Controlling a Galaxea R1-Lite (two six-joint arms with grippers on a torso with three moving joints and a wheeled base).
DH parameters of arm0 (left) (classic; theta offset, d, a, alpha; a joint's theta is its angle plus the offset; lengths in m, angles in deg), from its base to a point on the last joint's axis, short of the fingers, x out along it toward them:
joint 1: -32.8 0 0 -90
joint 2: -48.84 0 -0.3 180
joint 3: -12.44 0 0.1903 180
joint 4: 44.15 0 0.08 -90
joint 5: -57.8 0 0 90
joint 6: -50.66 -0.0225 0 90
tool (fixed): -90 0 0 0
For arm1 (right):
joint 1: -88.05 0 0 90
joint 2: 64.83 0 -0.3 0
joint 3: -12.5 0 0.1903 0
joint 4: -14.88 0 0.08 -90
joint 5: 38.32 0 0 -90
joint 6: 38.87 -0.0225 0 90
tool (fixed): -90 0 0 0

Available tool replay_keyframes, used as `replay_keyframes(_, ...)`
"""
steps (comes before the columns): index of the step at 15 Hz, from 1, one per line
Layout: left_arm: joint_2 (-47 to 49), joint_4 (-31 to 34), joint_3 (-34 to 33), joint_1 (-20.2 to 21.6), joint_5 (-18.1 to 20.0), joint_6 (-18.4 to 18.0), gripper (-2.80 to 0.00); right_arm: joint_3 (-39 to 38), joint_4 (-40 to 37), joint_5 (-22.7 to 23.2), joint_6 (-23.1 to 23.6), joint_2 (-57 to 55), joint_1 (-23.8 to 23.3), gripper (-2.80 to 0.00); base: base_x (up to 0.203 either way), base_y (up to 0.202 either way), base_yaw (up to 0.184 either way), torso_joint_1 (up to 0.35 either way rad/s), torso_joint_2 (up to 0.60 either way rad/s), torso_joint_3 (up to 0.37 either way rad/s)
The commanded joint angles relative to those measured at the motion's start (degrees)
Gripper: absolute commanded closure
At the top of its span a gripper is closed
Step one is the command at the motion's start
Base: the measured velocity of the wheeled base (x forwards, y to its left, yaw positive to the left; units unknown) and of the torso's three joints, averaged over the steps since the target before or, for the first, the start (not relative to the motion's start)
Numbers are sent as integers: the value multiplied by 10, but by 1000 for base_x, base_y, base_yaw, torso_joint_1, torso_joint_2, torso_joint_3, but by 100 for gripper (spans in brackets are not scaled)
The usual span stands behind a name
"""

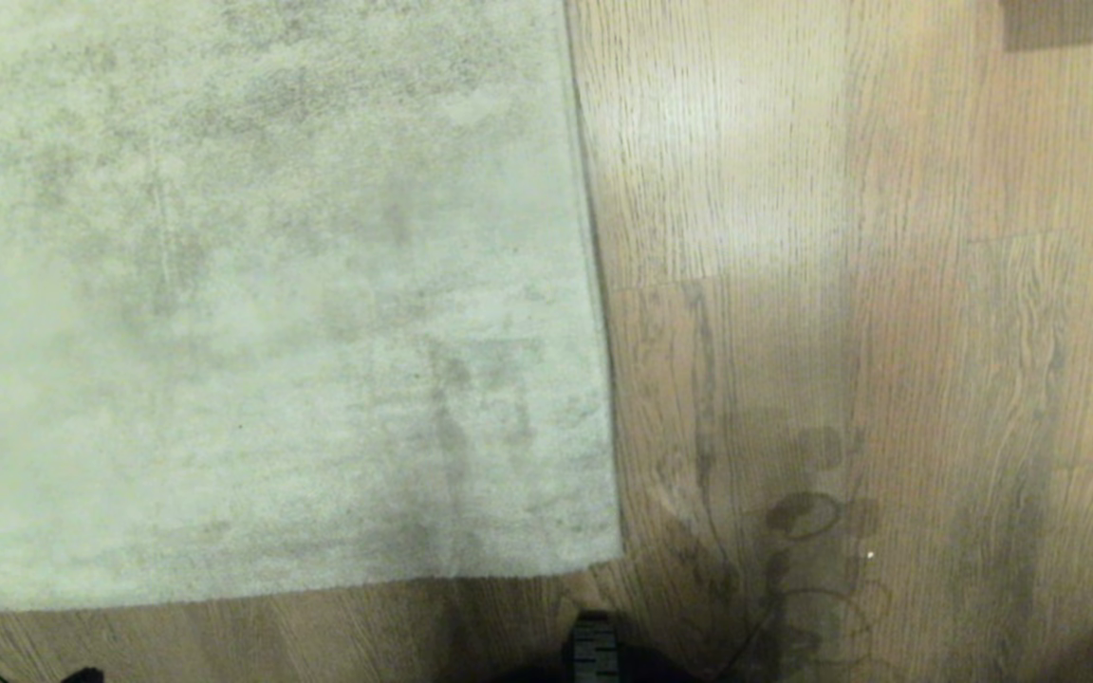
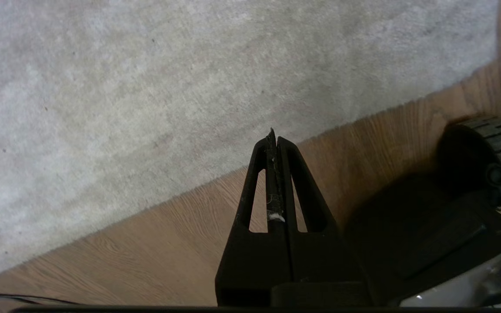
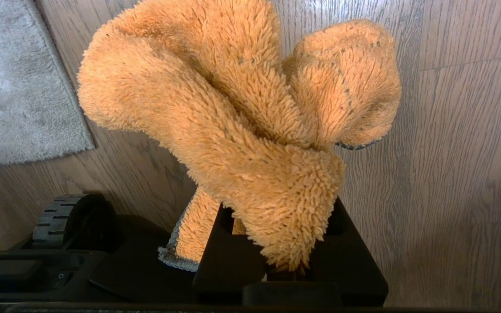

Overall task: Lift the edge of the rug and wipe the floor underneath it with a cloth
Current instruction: Put down the rag

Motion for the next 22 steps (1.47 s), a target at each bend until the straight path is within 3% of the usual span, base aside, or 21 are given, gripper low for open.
replay_keyframes(1,-74,23,0,17,9,4,0,0,0,0,0,-1,0,0,0,0,0,0,0,0)
replay_keyframes(3,-74,23,0,4,9,4,0,-1,0,0,0,-1,0,0,0,0,0,0,0,0)
replay_keyframes(5,-83,26,0,-41,-8,15,0,0,0,0,0,-1,0,0,0,0,0,0,0,0)
replay_keyframes(7,-115,48,0,-55,-78,21,0,0,0,0,0,0,0,0,0,0,0,0,0,0)
replay_keyframes(8,-140,78,0,-52,-90,28,0,-1,0,0,0,-1,0,0,0,0,0,0,0,0)
replay_keyframes(13,-232,115,0,-46,-108,116,0,-1,0,0,0,-1,0,0,0,0,0,0,0,0)
replay_keyframes(22,-232,115,0,-46,-108,117,0,-1,0,0,0,-1,0,0,0,0,0,0,0,0)
